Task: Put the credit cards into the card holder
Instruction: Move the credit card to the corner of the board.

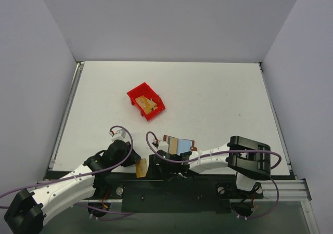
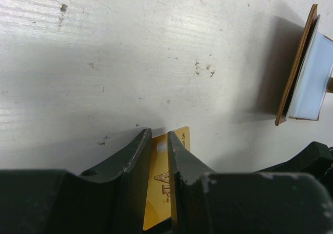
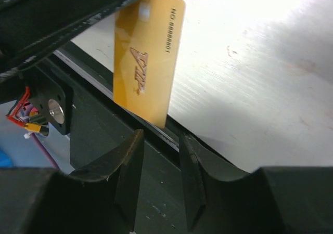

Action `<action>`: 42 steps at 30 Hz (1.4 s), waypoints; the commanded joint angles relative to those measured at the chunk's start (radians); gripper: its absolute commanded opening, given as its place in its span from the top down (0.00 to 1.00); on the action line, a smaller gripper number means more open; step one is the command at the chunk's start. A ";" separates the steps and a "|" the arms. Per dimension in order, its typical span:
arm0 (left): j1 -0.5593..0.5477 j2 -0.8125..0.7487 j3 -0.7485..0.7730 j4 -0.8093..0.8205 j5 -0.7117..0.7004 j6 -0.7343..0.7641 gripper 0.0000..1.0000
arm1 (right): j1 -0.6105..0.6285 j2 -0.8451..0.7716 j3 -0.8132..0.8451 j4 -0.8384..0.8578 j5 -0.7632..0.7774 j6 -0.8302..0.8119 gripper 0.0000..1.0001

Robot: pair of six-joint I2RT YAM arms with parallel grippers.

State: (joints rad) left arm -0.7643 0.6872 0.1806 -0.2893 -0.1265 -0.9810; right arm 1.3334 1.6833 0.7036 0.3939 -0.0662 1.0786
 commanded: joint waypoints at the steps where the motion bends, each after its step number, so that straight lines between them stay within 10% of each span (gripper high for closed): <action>1: -0.006 -0.008 -0.009 -0.030 0.004 0.025 0.70 | 0.012 -0.010 -0.024 0.014 0.059 0.047 0.70; 32: -0.004 -0.040 -0.024 -0.048 0.025 0.013 0.70 | -0.013 0.113 -0.144 0.359 0.109 0.182 0.68; 42: -0.006 -0.041 -0.029 -0.045 0.031 0.010 0.70 | -0.017 0.102 -0.144 0.352 0.137 0.169 0.81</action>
State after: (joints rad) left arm -0.7643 0.6487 0.1684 -0.3069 -0.1066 -0.9665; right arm 1.3472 1.7779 0.5720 0.7597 -0.0410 1.2678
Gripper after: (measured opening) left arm 0.296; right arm 0.196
